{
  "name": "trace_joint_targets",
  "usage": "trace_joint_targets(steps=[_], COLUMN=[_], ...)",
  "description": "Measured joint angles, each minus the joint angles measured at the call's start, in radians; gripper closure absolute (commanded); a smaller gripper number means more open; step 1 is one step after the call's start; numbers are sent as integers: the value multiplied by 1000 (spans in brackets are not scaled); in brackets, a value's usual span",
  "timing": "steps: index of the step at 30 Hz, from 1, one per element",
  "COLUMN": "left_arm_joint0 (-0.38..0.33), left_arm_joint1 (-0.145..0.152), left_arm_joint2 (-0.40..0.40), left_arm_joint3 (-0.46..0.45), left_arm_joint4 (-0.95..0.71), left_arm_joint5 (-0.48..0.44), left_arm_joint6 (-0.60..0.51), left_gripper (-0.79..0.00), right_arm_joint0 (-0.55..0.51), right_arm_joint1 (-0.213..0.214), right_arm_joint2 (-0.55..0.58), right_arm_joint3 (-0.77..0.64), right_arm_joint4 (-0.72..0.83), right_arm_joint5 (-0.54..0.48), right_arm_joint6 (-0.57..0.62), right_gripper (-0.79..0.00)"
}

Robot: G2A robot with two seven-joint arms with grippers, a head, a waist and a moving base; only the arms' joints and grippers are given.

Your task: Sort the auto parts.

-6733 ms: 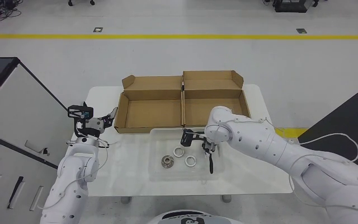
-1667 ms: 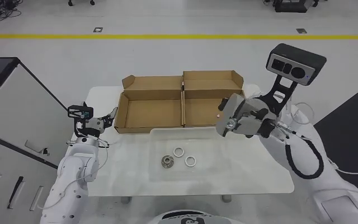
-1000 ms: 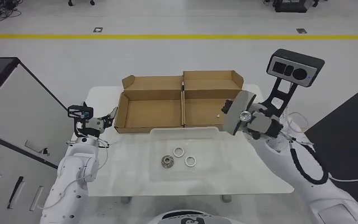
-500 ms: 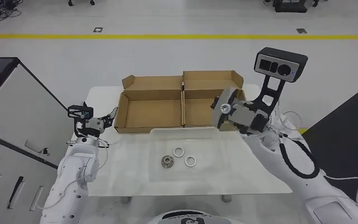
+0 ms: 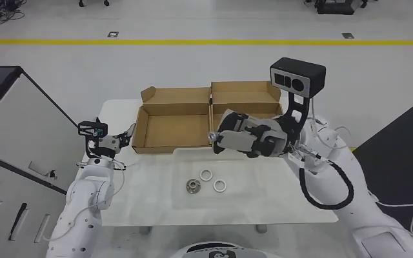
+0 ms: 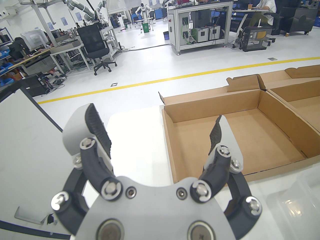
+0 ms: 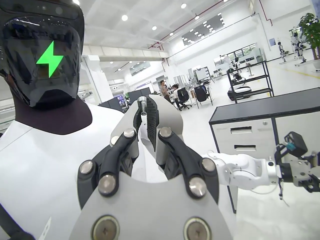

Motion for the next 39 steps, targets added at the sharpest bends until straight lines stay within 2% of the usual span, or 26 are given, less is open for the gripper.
trace_joint_targets(steps=[6, 16, 39], left_arm_joint0=[0, 0, 0], left_arm_joint1=[0, 0, 0], left_arm_joint2=[0, 0, 0], left_arm_joint3=[0, 0, 0], left_arm_joint4=[0, 0, 0], left_arm_joint5=[0, 0, 0], left_arm_joint6=[0, 0, 0], left_gripper=[-785, -785, -785], right_arm_joint0=[-19, -33, -32], right_arm_joint1=[-14, -40, -40], right_arm_joint2=[-18, -52, -53], right_arm_joint3=[2, 3, 3], right_arm_joint4=[114, 245, 247], right_arm_joint5=[-76, -135, -136], right_arm_joint6=[-26, -62, -61], right_gripper=[0, 0, 0])
